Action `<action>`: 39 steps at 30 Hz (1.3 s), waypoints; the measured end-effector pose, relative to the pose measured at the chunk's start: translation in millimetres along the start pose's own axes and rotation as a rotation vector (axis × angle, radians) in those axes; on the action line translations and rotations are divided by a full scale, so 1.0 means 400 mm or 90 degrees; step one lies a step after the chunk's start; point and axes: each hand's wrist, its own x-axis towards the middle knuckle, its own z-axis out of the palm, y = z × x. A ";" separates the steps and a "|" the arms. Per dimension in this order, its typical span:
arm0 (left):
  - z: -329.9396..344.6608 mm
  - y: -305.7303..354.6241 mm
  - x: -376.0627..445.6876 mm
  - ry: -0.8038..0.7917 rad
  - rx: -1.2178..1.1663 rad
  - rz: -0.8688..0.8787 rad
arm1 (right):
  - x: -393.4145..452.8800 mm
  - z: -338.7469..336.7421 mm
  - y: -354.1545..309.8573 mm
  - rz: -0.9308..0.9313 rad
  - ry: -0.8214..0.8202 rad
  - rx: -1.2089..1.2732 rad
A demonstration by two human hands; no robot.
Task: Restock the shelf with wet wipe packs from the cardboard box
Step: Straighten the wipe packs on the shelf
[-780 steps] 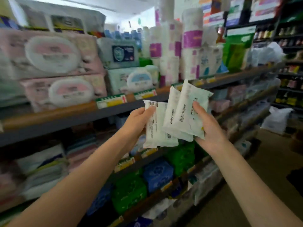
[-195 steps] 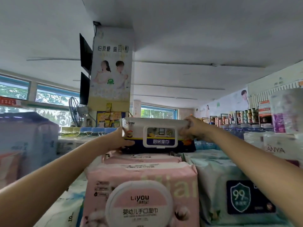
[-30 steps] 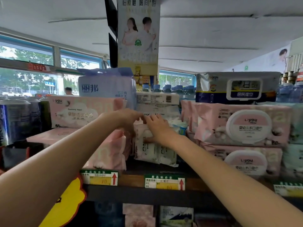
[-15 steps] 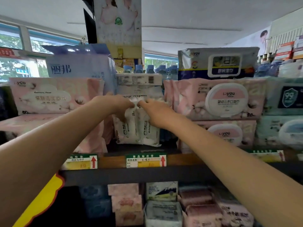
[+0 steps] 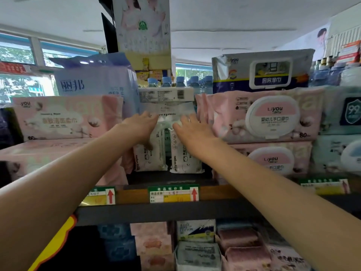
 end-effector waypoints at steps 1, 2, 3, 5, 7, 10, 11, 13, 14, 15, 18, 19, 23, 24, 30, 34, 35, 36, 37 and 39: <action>0.007 0.004 0.001 -0.015 -0.016 0.006 | 0.003 0.007 -0.002 -0.003 0.005 0.008; 0.013 0.009 0.001 -0.026 -0.023 0.011 | 0.007 0.013 -0.002 -0.004 0.007 0.021; 0.015 0.013 0.002 -0.031 -0.020 0.020 | 0.013 0.017 0.000 -0.003 0.006 0.038; 0.009 0.013 0.003 -0.031 -0.012 0.036 | 0.024 0.017 0.010 0.004 -0.006 0.069; -0.010 0.004 0.007 -0.034 -0.038 0.041 | 0.032 0.016 0.014 0.024 -0.031 0.078; -0.039 -0.025 0.010 -0.061 -0.105 0.036 | 0.032 0.022 -0.007 0.055 -0.079 0.040; -0.042 -0.036 0.012 -0.065 -0.131 0.036 | 0.028 0.028 -0.016 0.058 -0.088 0.022; -0.038 -0.051 0.015 -0.085 -0.165 0.028 | 0.022 0.039 -0.028 0.066 -0.102 -0.007; -0.029 -0.052 0.015 -0.106 -0.166 0.021 | 0.022 0.042 -0.030 0.073 -0.109 -0.023; -0.019 -0.050 0.013 -0.129 -0.157 0.013 | 0.025 0.041 -0.029 0.081 -0.116 -0.042; 0.009 -0.039 0.015 -0.120 -0.117 -0.001 | 0.039 0.028 -0.025 0.099 -0.143 -0.061; 0.013 -0.038 0.018 -0.113 -0.118 0.001 | 0.042 0.024 -0.022 0.100 -0.136 -0.046; 0.001 -0.049 0.030 -0.125 -0.144 0.006 | 0.040 0.032 -0.015 0.064 -0.078 0.020; -0.003 -0.051 0.033 -0.127 -0.147 0.008 | 0.041 0.036 -0.017 0.056 -0.068 0.030; -0.011 -0.056 0.041 -0.149 -0.172 -0.005 | 0.061 0.031 -0.009 0.033 -0.097 0.061; -0.019 -0.039 0.045 -0.134 -0.196 0.040 | 0.088 -0.017 0.017 0.086 -0.220 0.044; -0.019 -0.031 0.045 -0.133 -0.213 0.064 | 0.093 -0.027 0.015 0.097 -0.240 0.036; -0.016 -0.021 0.045 -0.132 -0.217 0.084 | 0.099 -0.033 0.013 0.101 -0.254 0.023; -0.010 -0.011 0.047 -0.129 -0.205 0.095 | 0.104 -0.036 0.012 0.101 -0.266 0.008; 0.012 0.003 0.055 -0.119 -0.179 0.090 | 0.121 -0.029 0.020 0.098 -0.281 -0.017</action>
